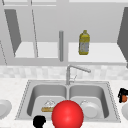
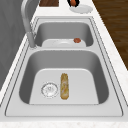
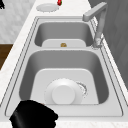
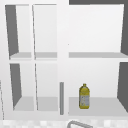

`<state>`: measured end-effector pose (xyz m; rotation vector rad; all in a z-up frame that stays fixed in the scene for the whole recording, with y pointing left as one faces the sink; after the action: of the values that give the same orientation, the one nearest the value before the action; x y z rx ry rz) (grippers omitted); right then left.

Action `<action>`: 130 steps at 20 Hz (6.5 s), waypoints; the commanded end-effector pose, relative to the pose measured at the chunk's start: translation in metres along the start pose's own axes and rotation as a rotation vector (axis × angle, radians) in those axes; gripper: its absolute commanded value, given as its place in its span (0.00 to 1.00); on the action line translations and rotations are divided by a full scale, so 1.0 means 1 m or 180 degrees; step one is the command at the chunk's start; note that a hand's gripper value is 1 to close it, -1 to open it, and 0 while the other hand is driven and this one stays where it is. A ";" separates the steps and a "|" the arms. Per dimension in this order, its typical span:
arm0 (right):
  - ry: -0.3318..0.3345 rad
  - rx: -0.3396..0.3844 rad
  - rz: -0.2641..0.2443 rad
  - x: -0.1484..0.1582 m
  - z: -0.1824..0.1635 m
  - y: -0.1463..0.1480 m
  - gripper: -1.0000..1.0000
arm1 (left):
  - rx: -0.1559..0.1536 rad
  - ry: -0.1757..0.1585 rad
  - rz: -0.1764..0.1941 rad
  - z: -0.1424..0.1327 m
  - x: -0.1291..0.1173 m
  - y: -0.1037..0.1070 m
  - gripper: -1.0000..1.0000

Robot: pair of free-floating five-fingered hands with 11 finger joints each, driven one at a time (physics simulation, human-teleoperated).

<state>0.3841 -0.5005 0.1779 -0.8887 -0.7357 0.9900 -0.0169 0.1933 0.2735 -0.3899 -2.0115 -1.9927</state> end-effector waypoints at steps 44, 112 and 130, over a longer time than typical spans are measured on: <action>-0.0129 0.0274 -0.0635 -0.141 0.016 0.024 1.00 | 0.0000 0.0000 0.0000 0.000 0.000 0.000 0.50; -0.0228 -0.0547 -0.0123 -0.003 0.165 0.031 0.00 | 0.0000 0.0000 0.0000 0.000 0.000 0.000 0.50; -0.0305 -0.0695 0.0243 0.075 0.212 0.035 0.00 | 0.0000 0.0000 0.0000 0.000 0.000 0.000 0.50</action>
<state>0.2256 -0.3720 0.2442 -1.0334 -0.9092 0.9613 -0.0169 0.1933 0.2735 -0.3899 -2.0115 -1.9927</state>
